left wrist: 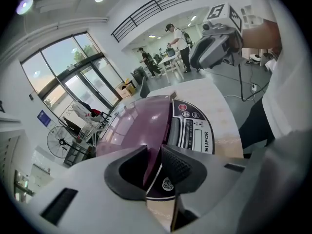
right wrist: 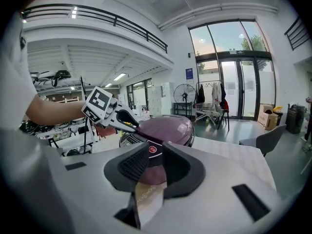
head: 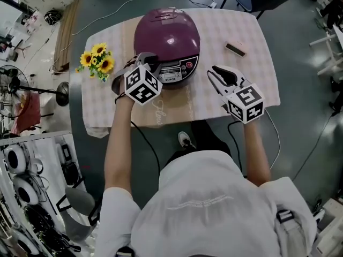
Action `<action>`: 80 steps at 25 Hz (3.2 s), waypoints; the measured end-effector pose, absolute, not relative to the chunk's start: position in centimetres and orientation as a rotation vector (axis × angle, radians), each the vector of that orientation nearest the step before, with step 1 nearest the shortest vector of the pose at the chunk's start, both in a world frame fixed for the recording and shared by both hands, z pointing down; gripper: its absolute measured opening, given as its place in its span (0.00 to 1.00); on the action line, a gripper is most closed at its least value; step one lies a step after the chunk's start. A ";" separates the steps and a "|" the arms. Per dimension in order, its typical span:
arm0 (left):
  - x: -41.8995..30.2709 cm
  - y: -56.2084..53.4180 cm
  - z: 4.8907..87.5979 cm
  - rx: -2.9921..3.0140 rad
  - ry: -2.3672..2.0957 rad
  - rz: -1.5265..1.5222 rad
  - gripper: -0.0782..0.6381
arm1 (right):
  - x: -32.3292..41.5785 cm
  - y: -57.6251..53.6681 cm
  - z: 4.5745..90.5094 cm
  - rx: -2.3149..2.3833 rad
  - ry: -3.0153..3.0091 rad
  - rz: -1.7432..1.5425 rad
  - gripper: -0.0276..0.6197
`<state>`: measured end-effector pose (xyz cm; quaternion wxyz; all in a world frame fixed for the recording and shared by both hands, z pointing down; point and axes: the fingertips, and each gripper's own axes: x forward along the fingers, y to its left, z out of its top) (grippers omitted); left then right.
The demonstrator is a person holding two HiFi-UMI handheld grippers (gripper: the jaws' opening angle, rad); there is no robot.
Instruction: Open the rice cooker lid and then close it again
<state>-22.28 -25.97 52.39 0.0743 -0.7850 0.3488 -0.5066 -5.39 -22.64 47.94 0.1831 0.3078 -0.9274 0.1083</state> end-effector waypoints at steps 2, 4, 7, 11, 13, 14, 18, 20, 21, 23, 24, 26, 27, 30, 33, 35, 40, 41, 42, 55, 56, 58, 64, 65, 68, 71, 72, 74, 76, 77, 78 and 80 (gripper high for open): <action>-22.3 -25.9 52.5 -2.383 1.041 -1.517 0.25 | -5.4 -22.6 48.0 0.867 -2.615 0.309 0.20; -22.3 -25.9 52.5 -2.416 1.040 -1.508 0.25 | -5.5 -22.6 48.1 0.864 -2.613 0.310 0.20; -22.3 -25.9 52.5 -2.473 1.042 -1.493 0.25 | -5.7 -22.5 48.4 0.855 -2.608 0.311 0.20; -22.3 -25.8 52.4 -2.623 1.051 -1.449 0.24 | -6.0 -22.5 48.4 0.846 -2.606 0.307 0.20; -22.4 -25.8 52.4 -2.654 1.042 -1.440 0.24 | -6.0 -22.6 48.4 0.845 -2.604 0.306 0.20; -22.4 -25.8 52.3 -2.657 1.039 -1.441 0.23 | -6.0 -22.7 48.4 0.845 -2.603 0.306 0.20; -22.4 -25.8 52.3 -2.723 1.059 -1.393 0.23 | -6.1 -22.9 48.7 0.839 -2.598 0.307 0.20; -22.5 -26.0 52.4 -2.781 1.073 -1.348 0.23 | -6.4 -23.0 48.8 0.830 -2.596 0.307 0.20; -22.5 -26.1 52.4 -2.803 1.076 -1.336 0.23 | -6.6 -23.0 48.9 0.826 -2.595 0.307 0.20; -22.5 -26.2 52.4 -2.835 1.079 -1.321 0.23 | -6.7 -23.2 49.0 0.822 -2.593 0.308 0.20; -22.5 -26.3 52.4 -2.858 1.085 -1.308 0.23 | -6.8 -23.3 49.0 0.821 -2.593 0.309 0.20; -22.6 -26.4 52.2 -2.918 1.109 -1.278 0.22 | -6.9 -23.5 49.1 0.816 -2.591 0.309 0.20; -22.6 -26.4 52.2 -2.936 1.116 -1.279 0.21 | -7.0 -23.5 49.2 0.813 -2.590 0.308 0.20; -22.5 -26.4 52.5 -2.896 1.100 -1.373 0.21 | -7.1 -23.6 49.3 0.805 -2.582 0.303 0.20; -22.3 -26.4 52.8 -2.851 1.082 -1.461 0.21 | -7.0 -23.7 49.5 0.805 -2.579 0.306 0.20; -22.3 -26.4 52.9 -2.839 1.074 -1.493 0.21 | -7.1 -23.7 49.6 0.804 -2.577 0.309 0.20; -22.2 -26.4 52.8 -2.843 1.054 -1.547 0.21 | -7.5 -23.6 49.7 0.788 -2.576 0.314 0.20; -22.2 -26.4 52.8 -2.855 1.056 -1.546 0.21 | -7.6 -23.5 49.8 0.785 -2.576 0.315 0.20; -22.3 -26.4 52.8 -2.866 1.060 -1.544 0.21 | -7.7 -23.5 49.9 0.782 -2.576 0.317 0.20; -22.2 -26.3 53.0 -2.863 1.011 -1.630 0.21 | -8.8 -23.6 50.3 0.768 -2.594 0.341 0.20; -22.3 -26.3 53.0 -2.864 1.026 -1.616 0.21 | -8.8 -23.7 50.2 0.769 -2.595 0.342 0.20; -22.3 -26.4 52.9 -2.875 1.046 -1.579 0.21 | -8.8 -24.0 50.0 0.769 -2.597 0.334 0.20; -22.5 -26.5 53.1 -2.942 1.139 -1.333 0.21 | -8.3 -25.0 48.3 0.821 -2.608 0.269 0.20; -22.7 -26.6 53.0 -2.969 1.209 -1.236 0.21 | -8.2 -25.1 48.0 0.830 -2.606 0.250 0.20; -23.1 -26.7 52.7 -2.996 1.453 -0.961 0.21 | -7.9 -24.8 46.6 0.842 -2.610 0.190 0.19; -23.6 -26.3 52.2 -2.909 1.624 -0.820 0.21 | -7.6 -24.5 44.9 0.878 -2.614 0.132 0.19; -23.7 -26.0 52.0 -2.882 1.658 -0.785 0.21 | -7.4 -24.5 44.4 0.896 -2.613 0.112 0.19; -23.7 -25.2 51.4 -2.844 1.698 -0.719 0.20 | -7.1 -24.2 43.7 0.936 -2.608 0.079 0.17; -23.6 -24.2 50.7 -2.816 1.719 -0.668 0.17 | -6.8 -23.8 43.1 0.974 -2.607 0.059 0.14; -23.5 -23.7 50.3 -2.800 1.730 -0.649 0.16 | -6.7 -23.5 42.8 0.990 -2.609 0.055 0.13; -23.5 -23.2 49.9 -2.784 1.742 -0.632 0.15 | -6.6 -23.2 42.4 1.003 -2.611 0.051 0.12; -23.5 -22.0 48.9 -2.754 1.763 -0.599 0.13 | -6.5 -22.6 41.7 1.025 -2.618 0.040 0.10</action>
